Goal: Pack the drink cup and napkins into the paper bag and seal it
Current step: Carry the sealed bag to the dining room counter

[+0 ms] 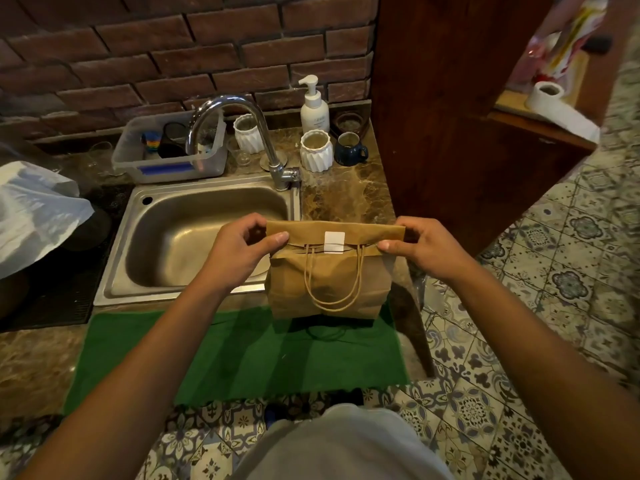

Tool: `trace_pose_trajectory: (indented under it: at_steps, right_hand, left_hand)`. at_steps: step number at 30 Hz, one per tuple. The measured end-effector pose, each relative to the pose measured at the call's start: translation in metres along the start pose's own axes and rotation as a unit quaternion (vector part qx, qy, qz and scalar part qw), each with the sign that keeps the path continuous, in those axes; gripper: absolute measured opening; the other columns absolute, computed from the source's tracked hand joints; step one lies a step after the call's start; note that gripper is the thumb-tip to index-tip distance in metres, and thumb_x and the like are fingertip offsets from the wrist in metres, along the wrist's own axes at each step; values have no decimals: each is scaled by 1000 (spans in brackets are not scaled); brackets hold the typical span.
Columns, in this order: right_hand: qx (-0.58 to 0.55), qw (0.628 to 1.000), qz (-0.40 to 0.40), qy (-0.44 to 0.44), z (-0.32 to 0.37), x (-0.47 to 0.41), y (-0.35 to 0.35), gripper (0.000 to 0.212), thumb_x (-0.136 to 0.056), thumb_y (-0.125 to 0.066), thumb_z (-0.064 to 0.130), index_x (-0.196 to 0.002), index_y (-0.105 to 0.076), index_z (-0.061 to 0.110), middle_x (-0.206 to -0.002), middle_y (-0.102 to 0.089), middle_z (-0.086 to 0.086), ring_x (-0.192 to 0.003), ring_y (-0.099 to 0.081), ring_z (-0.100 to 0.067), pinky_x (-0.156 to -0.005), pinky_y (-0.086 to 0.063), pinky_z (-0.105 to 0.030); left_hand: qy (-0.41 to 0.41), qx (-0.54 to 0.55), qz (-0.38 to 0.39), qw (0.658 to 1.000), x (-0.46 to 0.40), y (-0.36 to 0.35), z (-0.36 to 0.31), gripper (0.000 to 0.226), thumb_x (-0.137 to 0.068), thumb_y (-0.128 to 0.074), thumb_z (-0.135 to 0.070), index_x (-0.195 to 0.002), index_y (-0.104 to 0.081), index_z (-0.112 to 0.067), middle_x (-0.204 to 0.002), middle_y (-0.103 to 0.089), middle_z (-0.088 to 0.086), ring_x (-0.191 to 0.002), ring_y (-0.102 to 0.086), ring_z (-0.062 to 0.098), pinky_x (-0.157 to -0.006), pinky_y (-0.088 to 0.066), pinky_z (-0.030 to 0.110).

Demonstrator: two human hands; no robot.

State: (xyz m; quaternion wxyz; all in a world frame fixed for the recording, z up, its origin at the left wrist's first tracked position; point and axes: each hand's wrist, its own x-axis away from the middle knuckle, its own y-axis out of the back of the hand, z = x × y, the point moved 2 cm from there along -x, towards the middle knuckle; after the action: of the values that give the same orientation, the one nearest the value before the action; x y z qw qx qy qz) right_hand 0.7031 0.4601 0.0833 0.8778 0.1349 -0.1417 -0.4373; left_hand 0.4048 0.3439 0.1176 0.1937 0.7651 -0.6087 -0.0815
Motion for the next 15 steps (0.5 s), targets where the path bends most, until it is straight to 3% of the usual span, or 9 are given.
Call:
trace_pose_trajectory:
  at_steps: [2,7,10,12,15]
  right_hand:
    - [-7,1000,-21,-2,3,16,5,13,-89,-76,18,-93,-71,7,-87,-69,-9,-82,-64,-10,-71,-51,-22]
    - [-22,995,-87,-36,19,72,20,9,-88,-77,18,-94,-71,15,-79,-71,13,-76,-66,4,-66,-52,-14]
    - [1,989,-133,-62,34,114,25,15,-83,-81,30,-94,-72,24,-84,-72,13,-81,-68,0,-69,-54,-18]
    - [34,983,-156,-88,46,144,24,30,-78,-81,45,-104,-73,32,-97,-73,13,-91,-68,0,-77,-55,-21]
    - [56,971,-206,-103,70,189,14,32,-81,-76,54,-108,-73,37,-102,-74,16,-92,-68,4,-78,-53,-12]
  left_hand:
    - [-16,4,10,1000,-2,-6,-10,10,-91,-72,-17,-94,-67,-9,-83,-68,0,-69,-62,-3,-61,-50,13]
    - [-28,30,68,997,-10,-21,-30,7,-90,-73,-20,-94,-69,-15,-87,-72,-3,-82,-67,7,-75,-57,26]
    - [-70,51,116,989,-11,-35,-45,6,-89,-74,-18,-89,-68,-18,-80,-73,-9,-77,-68,2,-69,-56,18]
    - [-96,51,159,981,-8,-46,-56,6,-90,-74,-20,-89,-68,-20,-82,-74,-9,-80,-69,4,-71,-56,18]
    - [-148,40,231,961,6,-65,-71,7,-90,-73,-19,-88,-67,-20,-80,-73,-12,-77,-68,1,-67,-55,16]
